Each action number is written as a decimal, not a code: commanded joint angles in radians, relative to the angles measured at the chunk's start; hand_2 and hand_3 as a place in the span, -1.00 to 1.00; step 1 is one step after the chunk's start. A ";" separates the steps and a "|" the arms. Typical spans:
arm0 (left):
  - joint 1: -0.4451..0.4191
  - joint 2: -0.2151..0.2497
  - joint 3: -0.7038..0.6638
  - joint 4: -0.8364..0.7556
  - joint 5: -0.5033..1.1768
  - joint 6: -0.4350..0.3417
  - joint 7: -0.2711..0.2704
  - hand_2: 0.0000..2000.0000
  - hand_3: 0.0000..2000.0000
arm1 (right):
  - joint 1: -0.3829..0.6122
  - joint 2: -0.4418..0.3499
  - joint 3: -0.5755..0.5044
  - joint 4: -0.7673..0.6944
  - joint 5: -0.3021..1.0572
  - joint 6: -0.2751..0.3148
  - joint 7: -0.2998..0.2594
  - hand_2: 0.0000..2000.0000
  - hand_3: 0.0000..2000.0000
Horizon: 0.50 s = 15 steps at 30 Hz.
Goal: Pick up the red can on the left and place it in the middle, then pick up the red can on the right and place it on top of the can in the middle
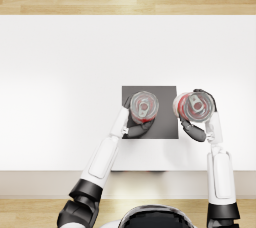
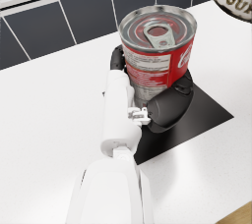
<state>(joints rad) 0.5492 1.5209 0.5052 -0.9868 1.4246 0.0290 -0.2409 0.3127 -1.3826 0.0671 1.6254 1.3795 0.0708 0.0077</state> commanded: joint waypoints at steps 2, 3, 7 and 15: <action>0.069 0.047 0.021 0.163 0.000 0.007 -0.023 1.00 0.52 | 0.025 -0.008 0.009 0.051 0.000 0.005 0.000 1.00 0.52; 0.114 -0.014 0.185 0.173 0.000 0.010 -0.030 1.00 0.52 | 0.029 -0.011 0.014 0.055 0.000 0.006 0.001 1.00 0.52; 0.071 0.039 0.054 0.188 0.000 0.003 -0.058 1.00 0.52 | 0.061 -0.026 0.037 0.079 0.000 0.011 0.001 1.00 0.52; 0.009 0.024 -0.005 0.078 0.000 -0.032 -0.101 -1.00 -1.00 | 0.207 -0.099 0.156 0.007 0.000 0.004 0.001 1.00 0.52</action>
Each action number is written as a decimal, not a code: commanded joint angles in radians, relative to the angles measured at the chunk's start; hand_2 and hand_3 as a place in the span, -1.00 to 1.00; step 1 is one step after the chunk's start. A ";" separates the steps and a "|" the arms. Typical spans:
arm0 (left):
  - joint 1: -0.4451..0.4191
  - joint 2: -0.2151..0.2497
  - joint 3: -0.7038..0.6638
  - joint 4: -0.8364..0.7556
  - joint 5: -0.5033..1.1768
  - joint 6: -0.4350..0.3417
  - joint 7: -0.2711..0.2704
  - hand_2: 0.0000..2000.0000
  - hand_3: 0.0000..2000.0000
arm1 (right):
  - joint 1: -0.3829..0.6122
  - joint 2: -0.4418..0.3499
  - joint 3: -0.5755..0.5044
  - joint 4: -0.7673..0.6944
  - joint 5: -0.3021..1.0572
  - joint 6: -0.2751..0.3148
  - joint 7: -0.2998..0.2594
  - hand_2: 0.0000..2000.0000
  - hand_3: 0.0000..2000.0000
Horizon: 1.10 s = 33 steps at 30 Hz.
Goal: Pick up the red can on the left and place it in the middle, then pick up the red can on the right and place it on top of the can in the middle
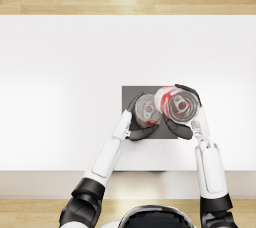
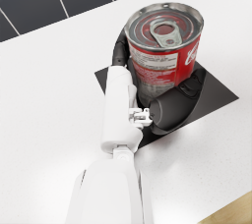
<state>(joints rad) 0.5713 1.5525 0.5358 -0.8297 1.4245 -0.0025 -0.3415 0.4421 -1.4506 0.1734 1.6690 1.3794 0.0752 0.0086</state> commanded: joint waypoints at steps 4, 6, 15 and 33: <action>-0.106 -0.046 -0.116 -0.288 0.000 0.002 0.024 -1.00 -1.00 | 0.113 -0.055 0.073 -0.064 0.000 -0.007 0.001 1.00 0.52; -0.187 -0.076 -0.209 -0.472 0.000 0.002 0.065 -1.00 -1.00 | 0.123 -0.062 0.083 -0.084 0.000 0.002 -0.013 1.00 0.52; -0.333 -0.095 -0.485 -0.720 -0.001 0.003 0.324 -1.00 -1.00 | 0.153 -0.089 0.101 -0.178 0.000 -0.127 -0.324 1.00 0.52; -0.354 -0.083 -0.490 -0.742 -0.001 0.003 0.341 -1.00 -1.00 | 0.127 -0.105 0.139 -0.314 0.000 -0.152 -0.340 1.00 0.52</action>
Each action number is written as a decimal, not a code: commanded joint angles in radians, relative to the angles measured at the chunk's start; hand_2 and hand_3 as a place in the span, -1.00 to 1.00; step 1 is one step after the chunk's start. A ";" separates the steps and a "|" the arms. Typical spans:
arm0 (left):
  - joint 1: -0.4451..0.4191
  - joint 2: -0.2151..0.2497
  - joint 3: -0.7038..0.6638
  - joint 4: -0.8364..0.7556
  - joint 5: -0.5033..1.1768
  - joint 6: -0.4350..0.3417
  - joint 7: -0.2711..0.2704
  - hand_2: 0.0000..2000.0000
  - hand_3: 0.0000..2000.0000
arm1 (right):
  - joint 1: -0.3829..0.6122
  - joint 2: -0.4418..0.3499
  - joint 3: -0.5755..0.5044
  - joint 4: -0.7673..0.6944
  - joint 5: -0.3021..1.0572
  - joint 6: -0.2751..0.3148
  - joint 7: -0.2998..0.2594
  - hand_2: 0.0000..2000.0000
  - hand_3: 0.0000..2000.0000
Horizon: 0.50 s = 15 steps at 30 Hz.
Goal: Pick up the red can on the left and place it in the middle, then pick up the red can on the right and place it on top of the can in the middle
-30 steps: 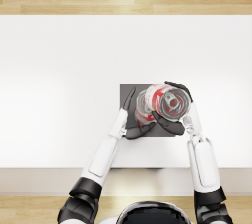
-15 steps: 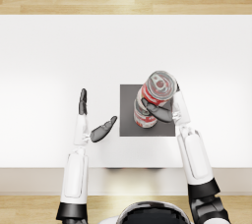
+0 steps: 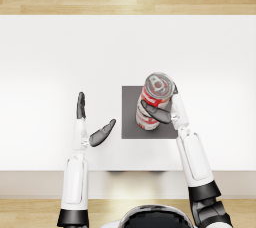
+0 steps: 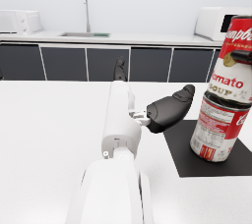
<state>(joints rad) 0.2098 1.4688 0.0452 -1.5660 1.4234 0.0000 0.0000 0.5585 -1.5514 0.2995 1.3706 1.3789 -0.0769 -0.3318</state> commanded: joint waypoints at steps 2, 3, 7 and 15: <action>0.006 0.002 -0.005 -0.003 0.000 0.000 0.000 -1.00 -1.00 | 0.015 -0.008 0.014 -0.032 0.000 -0.003 0.002 1.00 0.52; 0.005 0.003 -0.005 0.000 0.000 0.000 0.000 -1.00 -1.00 | 0.018 -0.010 0.016 -0.041 0.000 -0.004 0.003 1.00 0.52; -0.001 0.005 -0.023 -0.001 0.000 0.000 0.000 -1.00 -1.00 | -0.002 -0.006 0.027 -0.021 0.000 0.052 0.002 -1.00 -0.46; 0.012 0.012 -0.015 -0.058 0.000 0.000 0.000 -1.00 -1.00 | 0.008 -0.018 0.007 0.154 0.000 0.002 -0.017 -1.00 -1.00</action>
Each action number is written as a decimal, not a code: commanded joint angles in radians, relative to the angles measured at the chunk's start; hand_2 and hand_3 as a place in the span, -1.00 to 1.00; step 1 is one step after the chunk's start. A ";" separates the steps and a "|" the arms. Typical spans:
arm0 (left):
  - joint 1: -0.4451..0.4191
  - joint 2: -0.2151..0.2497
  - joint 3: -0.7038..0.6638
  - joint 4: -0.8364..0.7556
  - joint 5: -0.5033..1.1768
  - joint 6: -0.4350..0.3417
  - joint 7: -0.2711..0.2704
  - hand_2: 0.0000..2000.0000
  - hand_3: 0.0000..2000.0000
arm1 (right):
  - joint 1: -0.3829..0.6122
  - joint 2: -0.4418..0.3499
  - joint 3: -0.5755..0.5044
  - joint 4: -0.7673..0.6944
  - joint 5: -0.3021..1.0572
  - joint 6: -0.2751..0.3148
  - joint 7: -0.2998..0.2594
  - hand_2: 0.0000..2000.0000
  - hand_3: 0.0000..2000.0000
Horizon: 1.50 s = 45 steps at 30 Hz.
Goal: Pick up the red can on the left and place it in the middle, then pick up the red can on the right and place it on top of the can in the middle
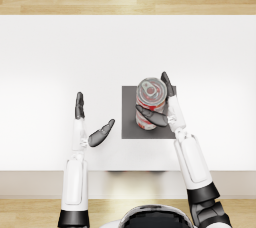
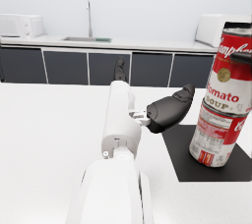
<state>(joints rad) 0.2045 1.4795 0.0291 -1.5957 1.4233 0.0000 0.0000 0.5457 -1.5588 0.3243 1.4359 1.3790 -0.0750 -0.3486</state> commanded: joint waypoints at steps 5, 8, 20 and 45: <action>0.020 0.006 0.009 -0.079 0.000 0.000 0.000 -1.00 -1.00 | 0.051 0.075 0.040 0.215 0.001 -0.017 0.000 -1.00 -1.00; 0.049 0.011 0.010 -0.118 0.000 0.000 0.000 -1.00 -1.00 | 0.058 0.060 0.000 0.294 0.001 -0.019 0.000 -1.00 -1.00; 0.123 0.013 -0.101 -0.196 0.000 0.000 0.000 -1.00 -1.00 | 0.005 0.059 -0.194 0.450 0.000 0.005 0.022 -1.00 -1.00; 0.129 0.008 -0.218 -0.127 0.000 0.000 0.000 -1.00 -1.00 | -0.077 0.057 -0.336 0.392 0.000 0.075 0.349 -1.00 -1.00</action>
<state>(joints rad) 0.3332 1.4872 -0.1887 -1.7227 1.4230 0.0000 0.0000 0.4691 -1.5017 -0.0121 1.8281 1.3786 0.0000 -0.0001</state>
